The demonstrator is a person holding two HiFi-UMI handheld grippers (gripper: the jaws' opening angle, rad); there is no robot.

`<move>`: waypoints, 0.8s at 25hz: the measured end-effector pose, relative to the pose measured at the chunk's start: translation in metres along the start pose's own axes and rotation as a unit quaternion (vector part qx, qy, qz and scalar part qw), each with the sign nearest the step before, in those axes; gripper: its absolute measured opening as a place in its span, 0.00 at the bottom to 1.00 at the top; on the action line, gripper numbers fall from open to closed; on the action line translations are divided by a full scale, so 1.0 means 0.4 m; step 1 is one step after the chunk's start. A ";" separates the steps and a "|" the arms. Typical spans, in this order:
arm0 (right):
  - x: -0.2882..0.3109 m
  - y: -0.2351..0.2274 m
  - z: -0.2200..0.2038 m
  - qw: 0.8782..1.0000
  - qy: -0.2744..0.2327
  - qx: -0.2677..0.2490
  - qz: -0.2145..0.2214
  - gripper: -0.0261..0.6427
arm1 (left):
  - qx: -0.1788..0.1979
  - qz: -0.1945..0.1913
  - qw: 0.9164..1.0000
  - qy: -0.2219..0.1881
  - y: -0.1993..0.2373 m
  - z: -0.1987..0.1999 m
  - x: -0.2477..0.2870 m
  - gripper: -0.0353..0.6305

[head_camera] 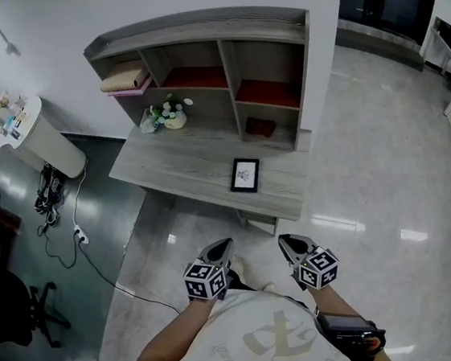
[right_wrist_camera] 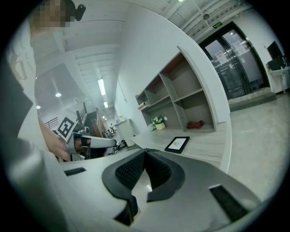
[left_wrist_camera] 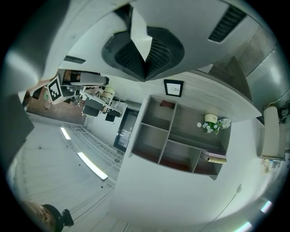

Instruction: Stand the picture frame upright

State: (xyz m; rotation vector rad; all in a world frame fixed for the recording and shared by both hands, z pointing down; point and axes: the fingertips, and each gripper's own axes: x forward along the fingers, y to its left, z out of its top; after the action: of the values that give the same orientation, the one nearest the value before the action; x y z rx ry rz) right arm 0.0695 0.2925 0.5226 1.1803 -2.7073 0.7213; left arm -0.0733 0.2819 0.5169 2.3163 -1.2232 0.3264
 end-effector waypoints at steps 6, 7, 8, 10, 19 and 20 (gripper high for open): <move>-0.001 -0.032 0.001 1.000 0.002 0.005 -0.008 0.05 | -0.003 0.002 1.000 -0.008 0.012 0.019 0.018 0.07; 0.002 -0.036 0.002 1.000 0.002 0.005 -0.009 0.05 | -0.004 0.003 1.000 -0.008 0.017 0.019 0.019 0.07; 0.007 -0.039 0.004 1.000 0.001 0.004 -0.008 0.05 | -0.006 0.005 1.000 -0.008 0.022 0.018 0.021 0.07; 0.018 -0.042 0.012 1.000 0.001 0.003 -0.007 0.05 | -0.010 0.007 1.000 -0.007 0.032 0.018 0.028 0.07; 0.062 -0.080 0.026 1.000 0.003 0.009 -0.020 0.05 | -0.010 -0.005 1.000 0.000 0.072 0.036 0.079 0.07; 0.069 -0.087 0.030 1.000 0.003 0.010 -0.023 0.05 | -0.010 -0.006 1.000 0.000 0.079 0.042 0.087 0.07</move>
State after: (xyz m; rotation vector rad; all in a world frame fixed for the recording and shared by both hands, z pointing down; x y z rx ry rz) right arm 0.0763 0.2482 0.5330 1.2365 -2.6647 0.7458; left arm -0.0799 0.2335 0.5276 2.3049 -1.2074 0.3096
